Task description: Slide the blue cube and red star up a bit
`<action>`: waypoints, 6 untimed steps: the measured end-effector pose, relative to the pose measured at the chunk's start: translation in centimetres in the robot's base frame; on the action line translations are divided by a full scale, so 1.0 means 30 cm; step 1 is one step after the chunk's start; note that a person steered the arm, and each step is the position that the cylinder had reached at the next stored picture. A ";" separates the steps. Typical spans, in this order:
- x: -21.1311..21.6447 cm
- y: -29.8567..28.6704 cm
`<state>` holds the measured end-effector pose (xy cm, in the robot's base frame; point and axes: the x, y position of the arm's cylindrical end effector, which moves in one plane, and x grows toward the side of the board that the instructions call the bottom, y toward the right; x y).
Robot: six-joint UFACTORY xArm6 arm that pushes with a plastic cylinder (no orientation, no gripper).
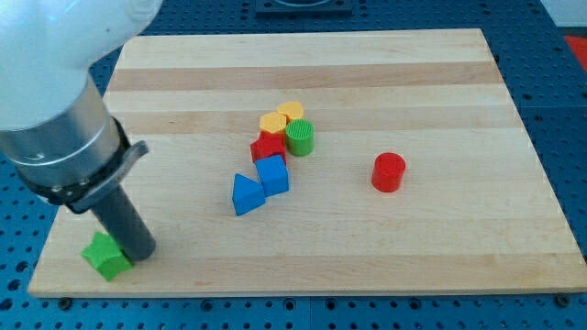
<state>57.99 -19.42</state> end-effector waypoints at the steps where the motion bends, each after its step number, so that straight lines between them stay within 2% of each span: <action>1: 0.000 -0.039; 3: 0.000 -0.090; 4: -0.009 -0.022; 6: -0.089 0.535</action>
